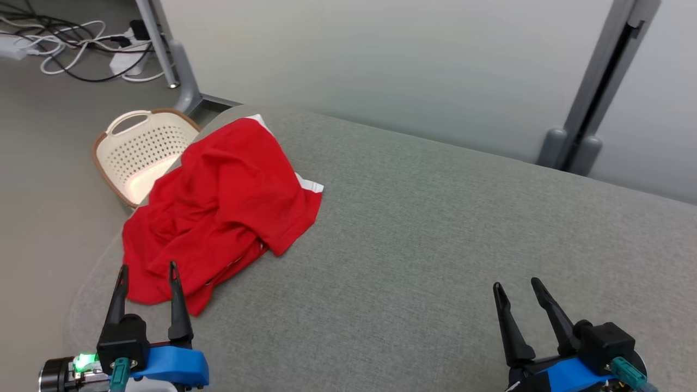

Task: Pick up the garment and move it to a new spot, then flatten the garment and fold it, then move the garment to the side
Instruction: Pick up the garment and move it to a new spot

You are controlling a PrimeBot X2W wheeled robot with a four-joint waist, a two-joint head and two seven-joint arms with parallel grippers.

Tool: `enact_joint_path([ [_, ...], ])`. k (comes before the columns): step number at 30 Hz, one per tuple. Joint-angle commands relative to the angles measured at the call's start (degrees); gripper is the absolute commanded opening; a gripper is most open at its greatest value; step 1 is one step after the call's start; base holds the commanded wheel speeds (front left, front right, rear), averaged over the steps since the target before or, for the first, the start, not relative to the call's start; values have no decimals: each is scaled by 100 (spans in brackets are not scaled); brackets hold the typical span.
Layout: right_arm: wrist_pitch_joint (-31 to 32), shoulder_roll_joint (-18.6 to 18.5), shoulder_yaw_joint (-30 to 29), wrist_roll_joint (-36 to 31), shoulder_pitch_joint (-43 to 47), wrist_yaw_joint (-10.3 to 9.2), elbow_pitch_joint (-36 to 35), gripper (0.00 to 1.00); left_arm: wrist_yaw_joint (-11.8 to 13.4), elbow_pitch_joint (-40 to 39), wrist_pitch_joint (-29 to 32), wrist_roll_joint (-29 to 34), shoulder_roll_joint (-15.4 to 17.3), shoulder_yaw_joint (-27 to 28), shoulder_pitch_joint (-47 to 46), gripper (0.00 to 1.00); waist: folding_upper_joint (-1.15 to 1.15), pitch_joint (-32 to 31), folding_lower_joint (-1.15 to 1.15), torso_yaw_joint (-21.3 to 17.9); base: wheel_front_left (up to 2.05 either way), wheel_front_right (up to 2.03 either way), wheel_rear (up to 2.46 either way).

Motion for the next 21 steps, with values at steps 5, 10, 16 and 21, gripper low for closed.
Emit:
enact_joint_path([
  [5,-20,-23,26,44,-7,3,47,100,6,-20,-16,-14,50,69,63,100,0,-35,0,500,0,0,0],
  [10,-20,-23,102,6,-66,3,63,100,53,-95,-16,-55,55,189,130,100,0,3,0,640,0,0,0],
  [16,-20,-23,167,-54,-174,3,135,100,126,-261,-17,-55,-9,295,258,100,0,67,0,674,0,0,0],
  [21,-20,-23,163,-67,-177,3,138,100,67,-213,-16,-119,3,346,196,100,0,82,0,654,0,0,0],
])
